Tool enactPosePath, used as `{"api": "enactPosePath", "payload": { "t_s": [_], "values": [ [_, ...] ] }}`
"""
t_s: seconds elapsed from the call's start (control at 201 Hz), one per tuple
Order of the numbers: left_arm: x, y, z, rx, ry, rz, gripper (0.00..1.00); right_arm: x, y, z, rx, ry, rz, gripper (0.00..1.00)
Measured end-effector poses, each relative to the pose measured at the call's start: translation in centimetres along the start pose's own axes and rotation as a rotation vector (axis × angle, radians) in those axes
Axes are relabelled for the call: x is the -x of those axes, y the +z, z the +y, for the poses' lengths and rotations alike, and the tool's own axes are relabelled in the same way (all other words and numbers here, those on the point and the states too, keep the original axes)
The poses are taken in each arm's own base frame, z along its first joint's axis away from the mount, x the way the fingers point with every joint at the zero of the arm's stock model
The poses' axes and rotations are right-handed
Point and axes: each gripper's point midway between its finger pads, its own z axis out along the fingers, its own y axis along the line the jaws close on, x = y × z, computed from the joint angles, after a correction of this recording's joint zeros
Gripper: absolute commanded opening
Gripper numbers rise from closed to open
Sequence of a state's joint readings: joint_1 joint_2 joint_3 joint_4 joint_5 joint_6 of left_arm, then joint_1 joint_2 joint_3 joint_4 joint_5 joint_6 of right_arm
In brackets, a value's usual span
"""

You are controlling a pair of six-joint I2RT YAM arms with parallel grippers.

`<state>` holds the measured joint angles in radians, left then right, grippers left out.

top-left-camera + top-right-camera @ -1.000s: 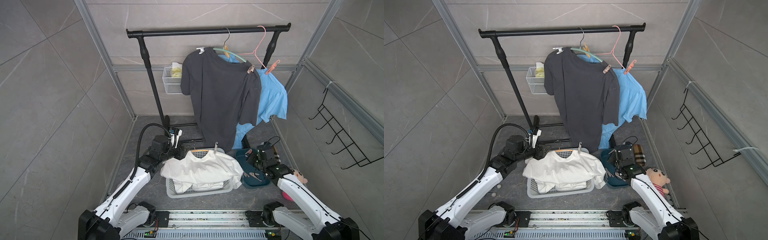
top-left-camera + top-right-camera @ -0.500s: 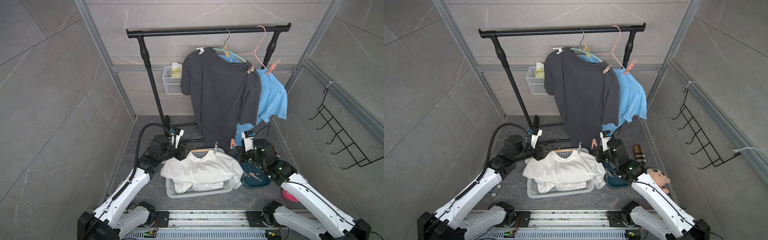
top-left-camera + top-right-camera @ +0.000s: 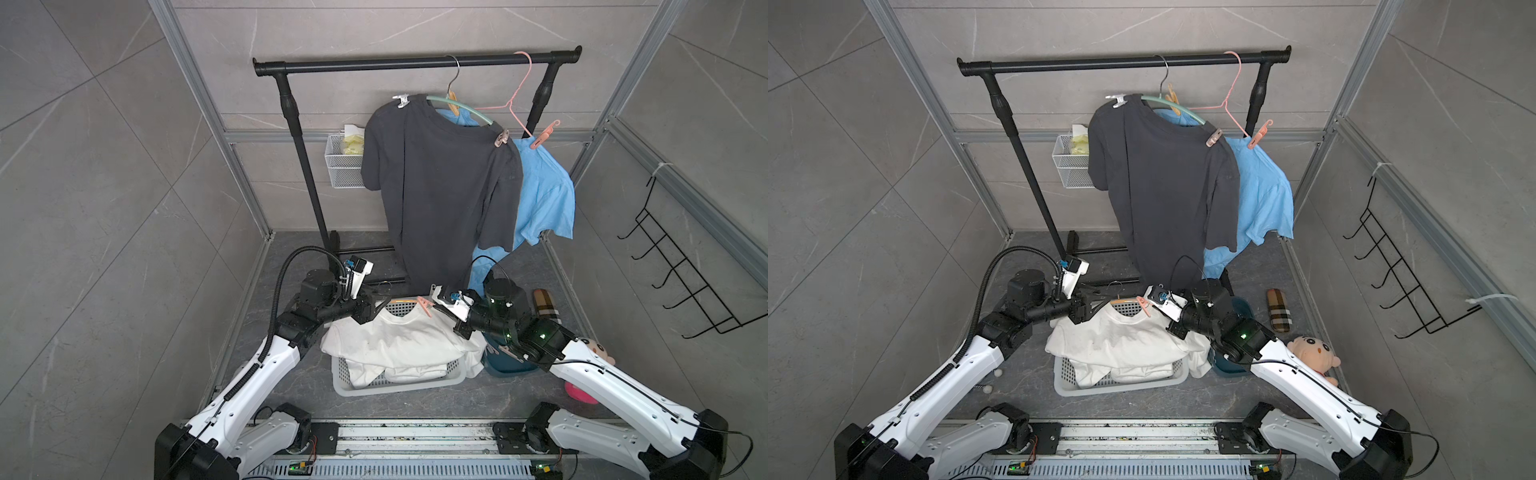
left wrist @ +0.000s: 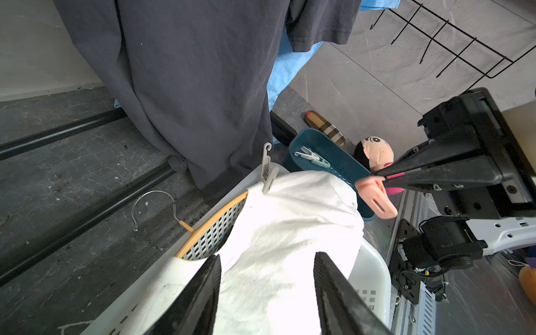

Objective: Use clothespins to secure the t-shirt on both sides of the hanger
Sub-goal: Open the clothespin.

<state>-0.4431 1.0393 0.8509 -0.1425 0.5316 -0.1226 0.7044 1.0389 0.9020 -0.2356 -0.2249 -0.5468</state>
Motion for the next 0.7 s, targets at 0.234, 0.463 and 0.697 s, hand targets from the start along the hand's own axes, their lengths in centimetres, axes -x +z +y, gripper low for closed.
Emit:
{"api": "enactPosePath", "payload": {
  "t_s": [0.234, 0.463, 0.697],
  "values": [
    [-0.4, -0.2, -0.5, -0.026, 0.030, -0.005, 0.55, 0.3, 0.1, 1.0, 0.038, -0.336, -0.018, 0.00],
    [-0.8, -0.2, -1.6, -0.089, 0.054, 0.003, 0.57, -0.4, 0.5, 1.9, 0.094, -0.557, 0.017, 0.00],
    [-1.0, -0.3, -2.9, -0.170, 0.079, 0.012, 0.60, -0.9, 0.6, 2.0, 0.137, -0.682, 0.060, 0.00]
  ]
}}
